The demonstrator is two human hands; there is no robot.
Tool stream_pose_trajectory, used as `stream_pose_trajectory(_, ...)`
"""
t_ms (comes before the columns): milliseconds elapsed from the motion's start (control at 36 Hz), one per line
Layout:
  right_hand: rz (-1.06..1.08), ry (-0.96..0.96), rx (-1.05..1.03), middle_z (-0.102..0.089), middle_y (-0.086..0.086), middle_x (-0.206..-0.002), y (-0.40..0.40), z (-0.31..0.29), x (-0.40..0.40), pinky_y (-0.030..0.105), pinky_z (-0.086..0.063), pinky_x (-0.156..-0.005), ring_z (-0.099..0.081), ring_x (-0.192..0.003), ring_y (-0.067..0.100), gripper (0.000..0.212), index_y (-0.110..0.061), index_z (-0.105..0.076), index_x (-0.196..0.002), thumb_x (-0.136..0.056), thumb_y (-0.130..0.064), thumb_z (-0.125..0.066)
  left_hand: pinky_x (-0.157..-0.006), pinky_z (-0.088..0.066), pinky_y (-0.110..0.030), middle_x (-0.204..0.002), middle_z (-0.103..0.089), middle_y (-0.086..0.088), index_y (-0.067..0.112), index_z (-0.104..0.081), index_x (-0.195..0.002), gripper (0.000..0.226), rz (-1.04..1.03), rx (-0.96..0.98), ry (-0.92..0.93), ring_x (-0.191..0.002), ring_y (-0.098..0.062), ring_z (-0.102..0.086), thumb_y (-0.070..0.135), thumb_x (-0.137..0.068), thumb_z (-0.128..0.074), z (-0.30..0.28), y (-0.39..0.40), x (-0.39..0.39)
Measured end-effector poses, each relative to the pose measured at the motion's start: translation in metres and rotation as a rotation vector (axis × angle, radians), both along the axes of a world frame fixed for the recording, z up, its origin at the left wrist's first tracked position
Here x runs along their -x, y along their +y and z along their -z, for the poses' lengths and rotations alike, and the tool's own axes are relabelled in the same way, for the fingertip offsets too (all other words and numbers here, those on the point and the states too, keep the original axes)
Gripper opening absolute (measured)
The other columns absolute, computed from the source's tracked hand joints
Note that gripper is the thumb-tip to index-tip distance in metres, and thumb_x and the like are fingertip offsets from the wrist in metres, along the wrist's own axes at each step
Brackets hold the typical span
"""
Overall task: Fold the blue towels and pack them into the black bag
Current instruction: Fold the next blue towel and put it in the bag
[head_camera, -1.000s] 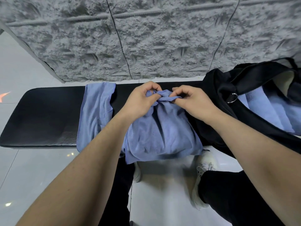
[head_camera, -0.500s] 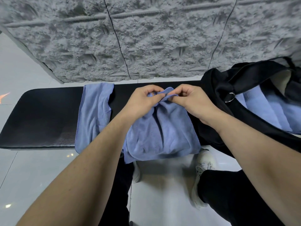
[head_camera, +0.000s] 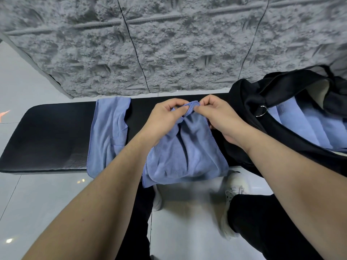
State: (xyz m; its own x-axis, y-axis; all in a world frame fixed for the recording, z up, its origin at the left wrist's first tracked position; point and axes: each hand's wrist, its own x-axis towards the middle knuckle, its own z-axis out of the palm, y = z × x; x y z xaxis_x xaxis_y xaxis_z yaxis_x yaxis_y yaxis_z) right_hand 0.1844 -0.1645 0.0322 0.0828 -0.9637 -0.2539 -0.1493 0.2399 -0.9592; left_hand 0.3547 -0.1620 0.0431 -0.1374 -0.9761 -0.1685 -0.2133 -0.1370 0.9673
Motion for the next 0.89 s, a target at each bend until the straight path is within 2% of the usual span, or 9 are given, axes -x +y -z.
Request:
stream_pose_trajectory(139,0.044,-0.086,-0.049,-0.057,-0.003,-0.066,-0.004,0.000,0.003,0.027,-0.032,-0.053,-0.044,-0.062,0.012,0.016,-0.021,-0.056,-0.084,-0.088,-0.014,-0.070,-0.085,-0.052,-0.021,-0.093,-0.075,0.005,0.025,-0.076,-0.093,0.013,0.021,-0.008,0.001,-0.088,-0.003,-0.065,0.017,-0.093,-0.067,0.000,-0.001,0.000)
stream_pose_trajectory(250,-0.007,-0.091,-0.095,-0.073,-0.008,-0.088,-0.004,-0.001,0.007,0.024,-0.040,-0.058,-0.058,-0.075,0.010,0.018,-0.026,-0.070,-0.106,-0.090,-0.017,-0.069,-0.081,-0.051,-0.019,-0.092,-0.075,0.006,0.025,-0.076,-0.092,0.013,0.024,-0.011,0.010,-0.088,-0.003,-0.066,0.015,-0.093,-0.067,-0.001,-0.002,0.000)
stream_pose_trajectory(389,-0.024,-0.102,-0.059,-0.068,-0.004,-0.081,-0.002,-0.001,0.003,0.026,-0.038,-0.060,-0.054,-0.073,0.010,0.006,-0.021,-0.075,-0.090,-0.087,-0.026,-0.074,-0.076,-0.049,-0.015,-0.088,-0.072,0.003,0.030,-0.076,-0.086,0.021,0.002,0.012,0.018,-0.082,-0.002,-0.064,0.013,-0.093,-0.064,-0.004,0.001,-0.002)
stream_pose_trajectory(444,-0.008,-0.108,-0.038,-0.067,-0.005,-0.079,-0.002,-0.002,0.002,0.026,-0.038,-0.061,-0.054,-0.072,0.009,0.005,-0.023,-0.071,-0.083,-0.087,-0.023,-0.074,-0.074,-0.049,-0.013,-0.084,-0.072,0.009,0.029,-0.075,-0.083,0.022,-0.009,0.027,0.023,-0.080,0.001,-0.063,0.013,-0.093,-0.063,-0.005,0.003,-0.001)
stream_pose_trajectory(500,0.009,-0.118,-0.025,-0.066,-0.006,-0.079,0.000,-0.003,0.002,0.026,-0.037,-0.061,-0.054,-0.072,0.008,0.009,-0.024,-0.069,-0.081,-0.087,-0.020,-0.074,-0.074,-0.050,-0.013,-0.079,-0.070,0.014,0.025,-0.074,-0.084,0.013,-0.011,0.038,0.023,-0.078,0.003,-0.062,0.019,-0.092,-0.067,-0.006,0.006,0.001)
stream_pose_trajectory(556,0.013,-0.125,-0.023,-0.065,-0.004,-0.080,0.003,-0.005,0.000,0.026,-0.036,-0.060,-0.053,-0.071,0.009,0.012,-0.025,-0.067,-0.079,-0.087,-0.019,-0.073,-0.075,-0.050,-0.016,-0.079,-0.068,0.007,0.025,-0.074,-0.089,0.002,0.002,0.072,-0.009,-0.075,-0.001,-0.060,0.023,-0.088,-0.073,-0.006,0.010,0.002)
stream_pose_trajectory(667,-0.008,-0.132,-0.026,-0.067,0.002,-0.087,0.015,-0.007,0.000,0.029,-0.037,-0.061,-0.052,-0.078,0.018,0.007,-0.023,-0.070,-0.084,-0.088,-0.017,-0.072,-0.083,-0.054,-0.025,-0.084,-0.071,0.000,0.022,-0.076,-0.095,0.007,-0.023,0.083,-0.084,-0.078,-0.003,-0.062,0.024,-0.091,-0.071,-0.003,0.015,0.000)
stream_pose_trajectory(806,0.001,-0.131,0.032,-0.073,-0.007,-0.080,0.036,-0.015,0.000,0.013,-0.045,-0.056,-0.062,-0.068,-0.001,0.012,-0.008,-0.074,-0.101,-0.092,-0.011,-0.066,-0.085,-0.054,-0.024,-0.092,-0.074,-0.002,0.022,-0.075,-0.096,0.008,0.016,0.112,-0.120,-0.082,-0.005,-0.065,0.023,-0.092,-0.069,-0.009,0.030,-0.003)
stream_pose_trajectory(889,0.010,-0.095,0.054,-0.076,0.002,-0.091,0.050,-0.017,0.003,0.016,-0.052,-0.072,-0.068,-0.082,0.004,0.009,-0.008,-0.074,-0.096,-0.092,-0.012,-0.068,-0.079,-0.052,-0.020,-0.093,-0.073,-0.006,0.018,-0.075,-0.095,0.010,0.050,0.090,-0.171,-0.080,-0.003,-0.062,0.026,-0.091,-0.070,-0.012,0.043,-0.007)
